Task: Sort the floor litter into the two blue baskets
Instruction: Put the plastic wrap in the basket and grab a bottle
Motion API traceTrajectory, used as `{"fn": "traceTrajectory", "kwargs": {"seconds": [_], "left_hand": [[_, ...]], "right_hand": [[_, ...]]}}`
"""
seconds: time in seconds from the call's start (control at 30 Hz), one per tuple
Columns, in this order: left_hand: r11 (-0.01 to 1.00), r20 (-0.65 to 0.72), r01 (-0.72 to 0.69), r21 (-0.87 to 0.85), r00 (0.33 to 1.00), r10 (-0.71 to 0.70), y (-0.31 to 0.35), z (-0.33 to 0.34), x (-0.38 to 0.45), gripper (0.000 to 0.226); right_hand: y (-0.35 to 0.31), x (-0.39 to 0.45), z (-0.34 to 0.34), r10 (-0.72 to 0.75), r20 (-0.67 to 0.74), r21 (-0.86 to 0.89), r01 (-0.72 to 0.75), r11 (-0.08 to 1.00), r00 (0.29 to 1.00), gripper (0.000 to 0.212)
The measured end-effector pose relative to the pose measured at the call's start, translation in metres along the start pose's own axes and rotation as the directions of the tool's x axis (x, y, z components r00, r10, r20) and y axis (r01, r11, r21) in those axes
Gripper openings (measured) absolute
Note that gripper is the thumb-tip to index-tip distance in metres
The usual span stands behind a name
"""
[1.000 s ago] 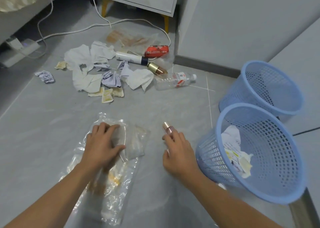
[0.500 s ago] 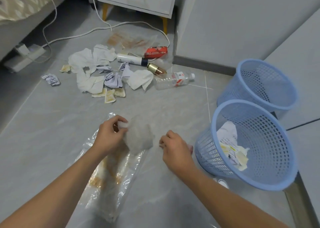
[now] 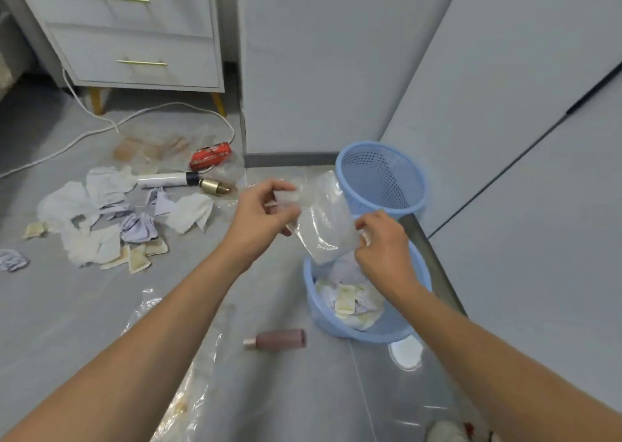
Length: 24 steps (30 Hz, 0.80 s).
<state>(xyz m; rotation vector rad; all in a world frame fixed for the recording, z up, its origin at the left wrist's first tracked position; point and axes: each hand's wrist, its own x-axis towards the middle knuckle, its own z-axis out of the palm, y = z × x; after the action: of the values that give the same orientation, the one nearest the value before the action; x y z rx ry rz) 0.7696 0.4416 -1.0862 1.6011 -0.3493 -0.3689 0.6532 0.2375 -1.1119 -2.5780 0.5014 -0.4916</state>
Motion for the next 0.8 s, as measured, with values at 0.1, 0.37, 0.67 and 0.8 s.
{"fn": "traceTrajectory", "kwargs": {"seconds": [0.1,0.37,0.67,0.8], "left_hand": [[0.993,0.078,-0.01,0.119,0.997,0.001,-0.018,0.057,0.003,0.026],[0.581,0.151,-0.233,0.78,0.971,0.186,-0.052,0.078,-0.013,0.061],[0.752,-0.016,-0.124,0.648,0.984,0.177,-0.1,-0.017,-0.067,0.022],[0.742,-0.034,-0.075,0.666,0.991,0.131,-0.127,-0.051,-0.088,0.022]], "right_hand": [[0.037,-0.008,-0.017,0.06,0.055,-0.061,-0.057,0.996,0.997,0.023],[0.068,-0.034,-0.026,0.1,0.219,-0.256,-0.041,0.966,0.971,0.064],[-0.025,-0.06,0.019,-0.187,0.148,-0.063,0.198,0.978,0.971,0.026],[-0.07,-0.096,0.062,-0.315,0.242,0.011,0.322,0.947,0.918,0.025]]}}
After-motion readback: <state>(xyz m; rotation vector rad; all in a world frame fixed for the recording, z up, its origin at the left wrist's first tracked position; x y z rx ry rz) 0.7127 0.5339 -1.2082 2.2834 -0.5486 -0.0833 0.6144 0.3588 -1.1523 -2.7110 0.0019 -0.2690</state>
